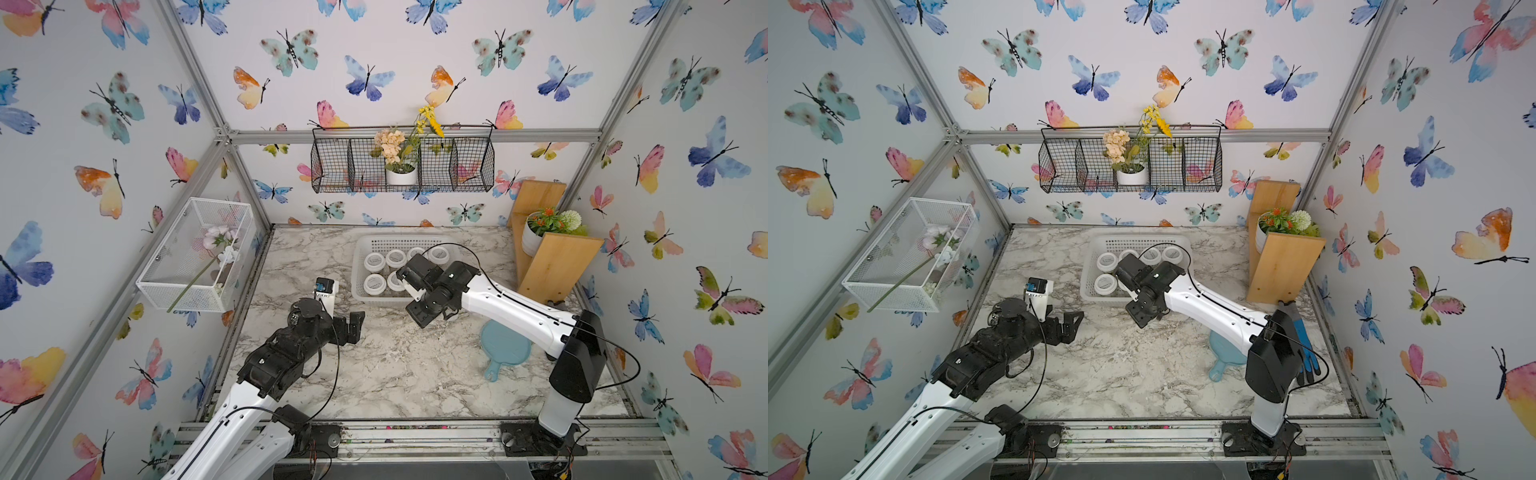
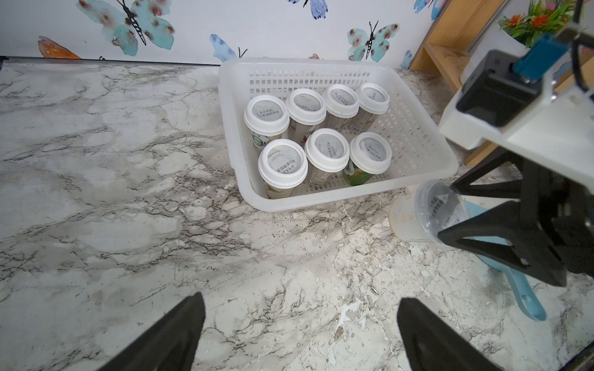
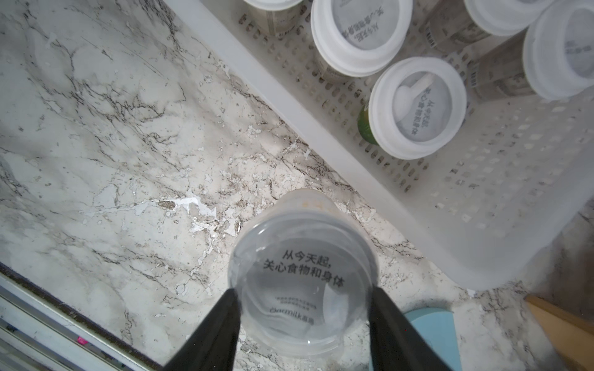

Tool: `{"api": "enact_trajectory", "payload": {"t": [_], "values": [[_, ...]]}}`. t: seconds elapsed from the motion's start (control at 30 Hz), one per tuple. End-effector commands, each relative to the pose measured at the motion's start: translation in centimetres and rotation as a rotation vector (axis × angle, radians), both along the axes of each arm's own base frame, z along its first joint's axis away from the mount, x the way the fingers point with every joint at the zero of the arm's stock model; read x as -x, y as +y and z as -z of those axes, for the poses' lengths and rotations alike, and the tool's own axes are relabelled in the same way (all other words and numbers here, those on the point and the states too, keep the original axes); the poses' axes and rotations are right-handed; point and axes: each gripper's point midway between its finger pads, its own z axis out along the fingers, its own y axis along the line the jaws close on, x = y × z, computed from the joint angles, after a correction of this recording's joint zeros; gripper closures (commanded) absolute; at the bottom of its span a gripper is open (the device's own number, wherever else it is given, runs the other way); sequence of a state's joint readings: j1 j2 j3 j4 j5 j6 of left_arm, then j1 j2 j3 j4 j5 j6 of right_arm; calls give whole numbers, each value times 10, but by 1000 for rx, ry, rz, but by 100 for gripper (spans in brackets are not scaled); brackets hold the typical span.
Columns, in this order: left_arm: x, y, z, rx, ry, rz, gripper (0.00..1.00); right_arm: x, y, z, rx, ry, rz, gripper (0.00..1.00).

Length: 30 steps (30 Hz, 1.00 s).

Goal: Put the yogurt in the basket
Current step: Pick up the yogurt from the center of the board, then place the yogurt in the basket.

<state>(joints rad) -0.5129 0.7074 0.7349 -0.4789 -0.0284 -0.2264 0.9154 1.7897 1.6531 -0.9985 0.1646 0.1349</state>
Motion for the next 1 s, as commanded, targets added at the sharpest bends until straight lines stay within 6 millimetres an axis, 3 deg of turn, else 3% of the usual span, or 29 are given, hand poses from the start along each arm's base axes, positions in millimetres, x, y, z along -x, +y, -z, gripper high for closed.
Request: {"api": "enact_trajectory", "payload": {"t": [0.0,0.3,0.7,0.97], "values": [[5,-8,-1,18,-10,49,0,-15,-8,-11,29,-32,7,45],[6,-7,-2,21,-15,50,0,-61,-22,-29,-13,-76,87,43],[5,-8,-2,21,-13,54,0,-115,-53,-15,-47,-61,218,43],[5,-8,-1,19,-10,54,0,-141,-63,-1,-69,-34,280,42]]}}
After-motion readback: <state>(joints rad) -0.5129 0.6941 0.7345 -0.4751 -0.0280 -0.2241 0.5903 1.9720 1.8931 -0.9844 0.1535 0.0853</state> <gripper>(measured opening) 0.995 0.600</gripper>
